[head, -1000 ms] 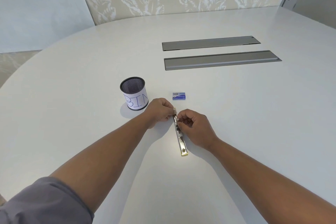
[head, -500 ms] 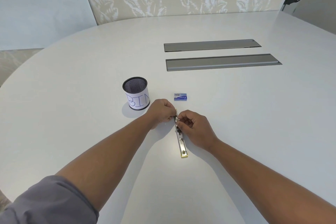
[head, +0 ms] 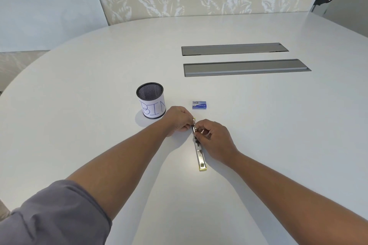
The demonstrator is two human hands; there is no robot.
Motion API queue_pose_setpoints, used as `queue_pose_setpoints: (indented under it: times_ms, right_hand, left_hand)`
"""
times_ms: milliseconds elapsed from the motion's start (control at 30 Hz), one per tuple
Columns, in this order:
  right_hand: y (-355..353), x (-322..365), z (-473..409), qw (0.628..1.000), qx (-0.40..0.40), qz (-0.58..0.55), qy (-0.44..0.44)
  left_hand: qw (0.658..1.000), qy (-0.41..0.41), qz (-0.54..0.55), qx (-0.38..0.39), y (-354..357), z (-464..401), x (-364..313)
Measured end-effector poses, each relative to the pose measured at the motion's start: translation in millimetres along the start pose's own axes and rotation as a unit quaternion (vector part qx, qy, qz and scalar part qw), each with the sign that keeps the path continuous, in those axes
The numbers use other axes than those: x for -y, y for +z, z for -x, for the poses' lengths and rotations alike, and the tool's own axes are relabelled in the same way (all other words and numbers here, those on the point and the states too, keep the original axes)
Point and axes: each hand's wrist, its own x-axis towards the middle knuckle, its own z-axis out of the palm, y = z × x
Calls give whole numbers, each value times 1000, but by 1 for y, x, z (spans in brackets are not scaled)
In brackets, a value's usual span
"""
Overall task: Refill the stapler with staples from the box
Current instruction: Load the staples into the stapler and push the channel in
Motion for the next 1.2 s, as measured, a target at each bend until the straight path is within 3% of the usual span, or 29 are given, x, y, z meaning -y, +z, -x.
queue_pose_setpoints:
  times_ms: [233, 600, 833, 1200]
  right_hand:
    - [3, 3, -6, 995, 0, 83, -49]
    - [4, 9, -9, 989, 27, 134, -49]
    - [4, 10, 1, 968, 29, 233, -87]
    - [12, 26, 0, 918, 95, 385, 8]
  left_hand:
    - [1000, -1, 4, -5, 0, 0, 0]
    - [1000, -9, 10, -6, 0, 0, -1]
    - [1000, -10, 17, 1, -1, 1, 0]
    - [999, -11, 25, 18, -4, -3, 2]
